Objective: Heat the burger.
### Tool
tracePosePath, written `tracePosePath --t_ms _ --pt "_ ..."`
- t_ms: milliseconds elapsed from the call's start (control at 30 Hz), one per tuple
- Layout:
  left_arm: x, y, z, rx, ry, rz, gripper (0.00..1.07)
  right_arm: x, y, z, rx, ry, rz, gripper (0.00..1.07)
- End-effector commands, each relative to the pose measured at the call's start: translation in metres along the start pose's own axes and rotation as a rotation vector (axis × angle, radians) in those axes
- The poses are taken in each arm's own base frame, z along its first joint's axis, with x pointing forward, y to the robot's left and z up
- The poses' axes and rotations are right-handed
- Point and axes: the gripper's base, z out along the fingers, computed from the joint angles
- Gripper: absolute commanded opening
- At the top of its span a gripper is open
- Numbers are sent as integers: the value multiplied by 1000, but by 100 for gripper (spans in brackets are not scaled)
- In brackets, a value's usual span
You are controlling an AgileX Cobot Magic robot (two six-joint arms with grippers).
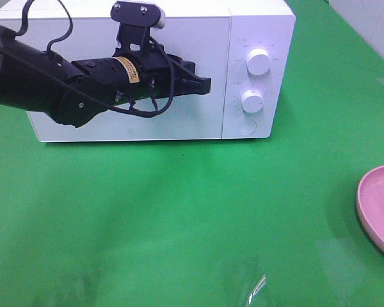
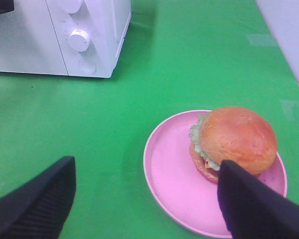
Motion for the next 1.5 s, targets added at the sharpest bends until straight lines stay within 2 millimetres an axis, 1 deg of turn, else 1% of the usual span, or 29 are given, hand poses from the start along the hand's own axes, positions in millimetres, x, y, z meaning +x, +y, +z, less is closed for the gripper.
tracePosePath --t_ms 33,67,167,200,233,267,300,333,367,400,433,467,500,533,833,933,1033,1067,1167,1200,1233,1267,1300,1333,1367,1400,1433,1467,1500 --pt "-6 -7 -7 -3 -11 -36 0 2 0 -3 4 -33 -6 75" --pt "-5 -15 -12 8 19 -32 0 2 0 -3 4 -33 -6 75" --pt "-4 -20 -16 8 67 -28 1 2 0 -3 4 -33 -6 75" --pt "-1 -24 -19 0 143 -25 11 2 0 -3 4 -33 -6 75" --pt "0 -28 -24 -7 202 -19 23 2 0 -3 4 -33 -6 75" --pt "0 -28 -24 -7 202 -19 23 2 0 -3 4 -33 -6 75" --pt "-1 -32 -29 -15 262 -15 40 2 0 -3 4 -33 -6 75" --pt "-1 -32 -29 -15 262 -15 40 2 0 -3 4 -33 -6 75" --pt "0 -34 -32 -19 290 -15 50 2 0 -3 4 -33 -6 75" --pt "-1 -36 -38 -27 342 -11 69 2 0 -3 4 -33 -6 75" --pt "-1 -36 -38 -27 342 -11 69 2 0 -3 4 -33 -6 75" --pt "2 -40 -42 -31 408 23 81 2 0 -3 4 -33 -6 75" --pt "2 -40 -42 -31 408 23 81 2 0 -3 4 -33 -6 75" --pt "4 -44 -47 -27 461 68 87 2 0 -3 4 -33 -6 75" --pt "18 -62 -65 -24 696 148 87 2 0 -3 4 -33 -6 75" --pt "19 -63 -70 -32 735 147 87 2 0 -3 4 -33 -6 75" --pt "19 -62 -80 -54 819 130 87 2 0 -3 4 -33 -6 75" --pt "17 -61 -89 -69 876 116 87 2 0 -3 4 -33 -6 75" --pt "16 -60 -95 -81 925 92 87 2 0 -3 4 -33 -6 75" --pt "16 -55 -102 -103 983 65 87 2 0 -3 4 -33 -6 75" --pt "16 -55 -102 -103 983 65 87 2 0 -3 4 -33 -6 75" --pt "16 -46 -108 -132 1049 30 87 2 0 -3 4 -33 -6 75" --pt "16 -46 -108 -132 1049 30 87 2 0 -3 4 -33 -6 75" --pt "15 -39 -111 -149 1074 4 87 2 0 -3 4 -33 -6 75" --pt "12 -24 -119 -187 1126 -56 87 2 0 -3 4 -33 -6 75" --pt "12 -24 -119 -187 1126 -56 87 2 0 -3 4 -33 -6 75" --pt "7 -10 -127 -217 1150 -109 87 2 0 -3 4 -33 -6 75" --pt "7 -10 -127 -217 1150 -109 87 2 0 -3 4 -33 -6 75" --pt "0 6 -136 -253 1155 -168 87 2 0 -3 4 -33 -6 75"
